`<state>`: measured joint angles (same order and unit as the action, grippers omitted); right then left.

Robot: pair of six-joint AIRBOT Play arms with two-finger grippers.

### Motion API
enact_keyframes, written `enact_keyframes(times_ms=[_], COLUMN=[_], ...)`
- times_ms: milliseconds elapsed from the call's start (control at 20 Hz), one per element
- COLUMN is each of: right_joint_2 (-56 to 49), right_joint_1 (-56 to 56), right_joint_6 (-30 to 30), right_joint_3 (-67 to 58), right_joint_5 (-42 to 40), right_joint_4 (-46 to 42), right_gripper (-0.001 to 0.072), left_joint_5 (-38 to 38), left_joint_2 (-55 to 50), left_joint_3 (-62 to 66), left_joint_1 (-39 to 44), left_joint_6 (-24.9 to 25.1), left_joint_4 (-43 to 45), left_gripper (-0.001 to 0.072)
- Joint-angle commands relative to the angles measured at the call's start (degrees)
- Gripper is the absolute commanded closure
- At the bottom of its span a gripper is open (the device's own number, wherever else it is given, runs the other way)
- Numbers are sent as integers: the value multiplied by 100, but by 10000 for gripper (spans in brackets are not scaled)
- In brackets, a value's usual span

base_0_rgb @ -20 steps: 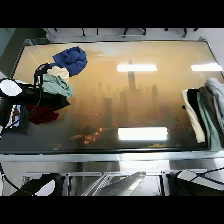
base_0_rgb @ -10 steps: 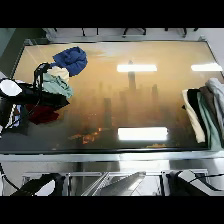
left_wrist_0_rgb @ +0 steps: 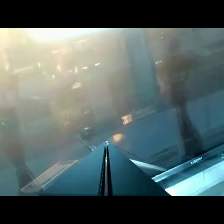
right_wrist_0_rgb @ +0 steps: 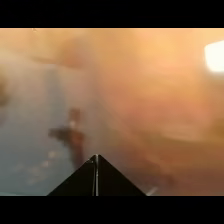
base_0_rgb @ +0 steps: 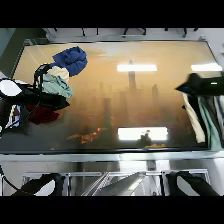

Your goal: Fold the shirts.

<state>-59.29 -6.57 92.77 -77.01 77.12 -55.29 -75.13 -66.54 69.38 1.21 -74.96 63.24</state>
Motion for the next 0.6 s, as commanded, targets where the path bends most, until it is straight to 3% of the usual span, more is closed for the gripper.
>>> enact_keyframes(times_ms=[0,350,550], right_joint_2=[-197,-542,-542], right_joint_1=[2059,2225,2225], right_joint_6=[181,175,175], right_joint_3=[382,382,382], right_joint_5=[-1591,-1410,-1410], right_joint_4=[20,136,138], right_gripper=[687,686,686], left_joint_5=[-94,514,404], left_joint_2=[153,1029,1106], left_joint_3=[-31,-863,-922], left_joint_1=[4,4,4], left_joint_6=[-160,-155,-98], left_joint_4=[-31,20,20], left_gripper=[695,696,695])
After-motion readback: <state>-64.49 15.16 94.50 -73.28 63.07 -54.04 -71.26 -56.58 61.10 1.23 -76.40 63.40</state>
